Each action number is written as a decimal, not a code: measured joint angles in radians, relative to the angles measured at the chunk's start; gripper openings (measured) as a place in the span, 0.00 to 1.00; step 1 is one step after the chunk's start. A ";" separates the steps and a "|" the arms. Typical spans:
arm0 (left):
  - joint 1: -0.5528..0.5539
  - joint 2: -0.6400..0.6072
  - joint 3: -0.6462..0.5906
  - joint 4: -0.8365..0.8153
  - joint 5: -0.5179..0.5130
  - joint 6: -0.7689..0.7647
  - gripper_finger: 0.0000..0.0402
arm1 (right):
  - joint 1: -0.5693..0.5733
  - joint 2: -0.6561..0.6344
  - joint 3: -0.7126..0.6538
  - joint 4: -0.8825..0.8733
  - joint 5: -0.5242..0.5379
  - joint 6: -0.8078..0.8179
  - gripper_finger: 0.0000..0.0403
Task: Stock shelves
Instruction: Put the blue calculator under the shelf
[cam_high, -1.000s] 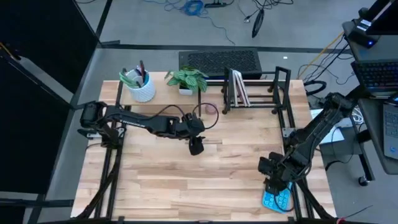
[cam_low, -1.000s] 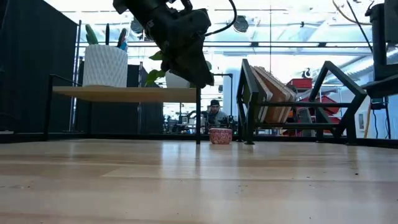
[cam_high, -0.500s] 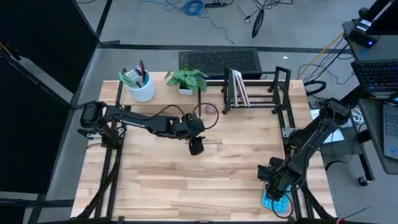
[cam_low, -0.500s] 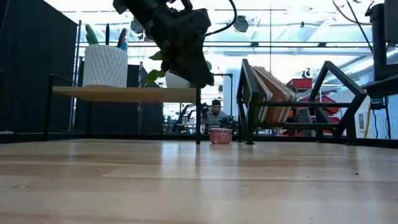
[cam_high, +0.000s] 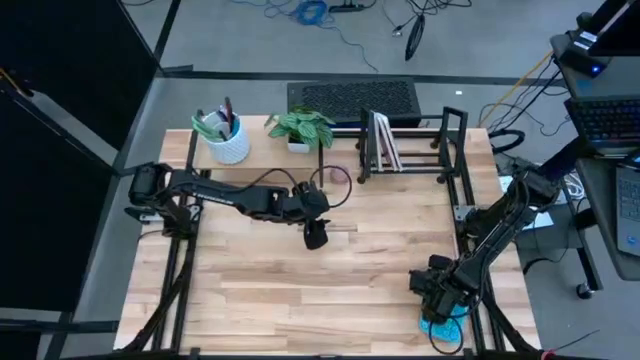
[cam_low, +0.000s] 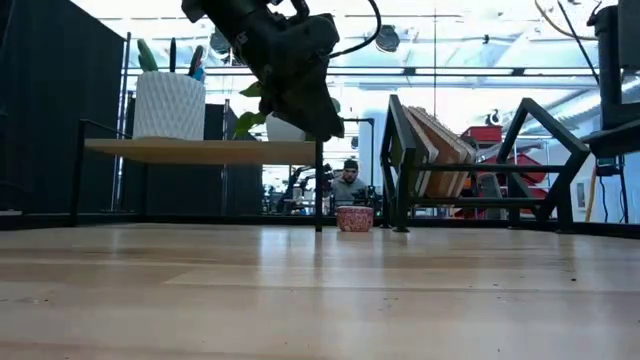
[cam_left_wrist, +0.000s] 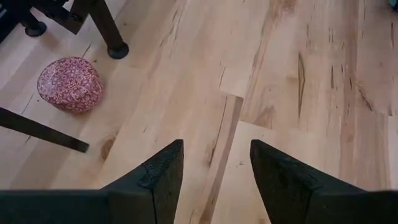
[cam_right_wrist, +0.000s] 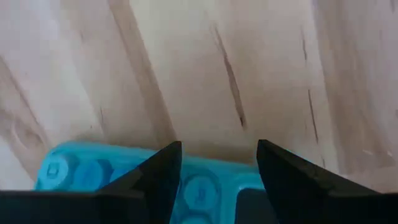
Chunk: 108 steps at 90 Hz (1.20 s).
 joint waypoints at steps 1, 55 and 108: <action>0.000 0.000 0.000 0.000 0.000 0.000 0.43 | -0.002 0.000 0.000 0.002 0.003 0.000 0.48; 0.000 0.000 0.000 0.000 0.000 0.001 0.43 | -0.049 -0.067 0.093 -0.026 -0.003 -0.059 0.48; 0.000 0.000 0.000 0.000 0.000 0.020 0.43 | 0.140 -0.002 0.062 -0.038 -0.026 0.101 0.48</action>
